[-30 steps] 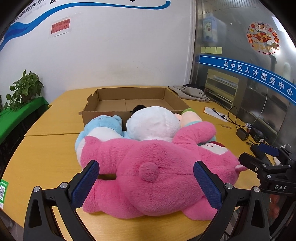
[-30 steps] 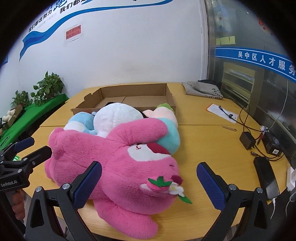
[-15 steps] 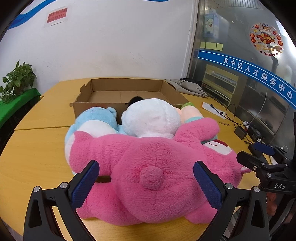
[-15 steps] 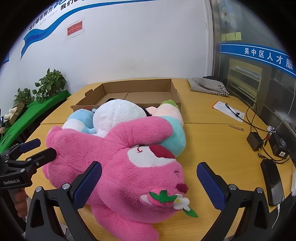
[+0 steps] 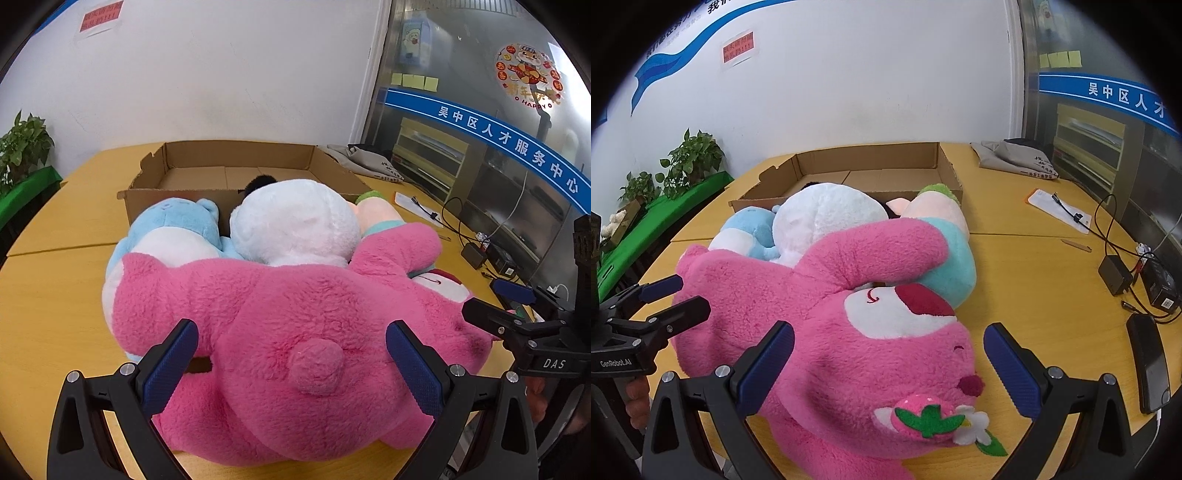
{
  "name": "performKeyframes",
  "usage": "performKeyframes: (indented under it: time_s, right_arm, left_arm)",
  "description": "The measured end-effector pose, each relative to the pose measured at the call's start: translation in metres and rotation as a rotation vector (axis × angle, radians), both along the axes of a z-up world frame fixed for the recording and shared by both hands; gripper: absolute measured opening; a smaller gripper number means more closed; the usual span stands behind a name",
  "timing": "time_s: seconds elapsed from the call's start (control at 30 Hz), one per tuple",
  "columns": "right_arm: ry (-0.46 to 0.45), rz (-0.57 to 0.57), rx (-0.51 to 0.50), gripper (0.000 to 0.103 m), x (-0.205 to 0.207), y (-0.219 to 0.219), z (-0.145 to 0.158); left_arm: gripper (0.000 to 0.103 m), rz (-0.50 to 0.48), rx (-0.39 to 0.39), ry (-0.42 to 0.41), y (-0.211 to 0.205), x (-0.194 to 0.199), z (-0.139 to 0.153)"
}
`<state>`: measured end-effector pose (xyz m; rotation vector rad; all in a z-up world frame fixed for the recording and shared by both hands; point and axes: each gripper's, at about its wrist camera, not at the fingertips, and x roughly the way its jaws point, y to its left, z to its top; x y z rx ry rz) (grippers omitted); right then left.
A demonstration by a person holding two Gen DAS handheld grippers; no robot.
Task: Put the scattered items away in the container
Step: 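Close both grippers on the pink bear's body from either side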
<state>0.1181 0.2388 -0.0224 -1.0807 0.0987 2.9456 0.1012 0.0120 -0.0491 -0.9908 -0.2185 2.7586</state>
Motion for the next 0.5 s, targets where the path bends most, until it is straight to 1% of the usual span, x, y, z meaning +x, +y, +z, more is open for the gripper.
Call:
performKeyframes:
  time_s: [0.1,0.2,0.3,0.4,0.43,0.5]
  right_arm:
    - [-0.012,0.001,-0.009,0.102,-0.004,0.002,-0.004]
    - [-0.025,0.005,-0.008,0.102,-0.007,0.004,-0.008]
    - [-0.036,0.013,-0.034,0.102,-0.008,0.011,-0.013]
    - [-0.033,0.020,-0.055,0.102,-0.008,0.022,-0.019]
    - [-0.034,0.021,-0.067,0.102,-0.008,0.027,-0.021]
    - [-0.049,0.042,-0.127,0.102,-0.008,0.039,-0.029]
  left_arm:
    - [0.103,-0.026,0.041,-0.019,-0.004,-0.003,-0.004]
    - [0.103,-0.030,0.056,-0.031,-0.008,-0.005,-0.007]
    - [0.103,-0.045,0.078,-0.039,-0.012,-0.008,-0.010]
    - [0.103,-0.087,0.103,-0.036,-0.015,-0.009,-0.014]
    - [0.103,-0.097,0.103,-0.038,-0.015,-0.010,-0.015]
    - [0.103,-0.114,0.106,-0.049,-0.016,-0.011,-0.019]
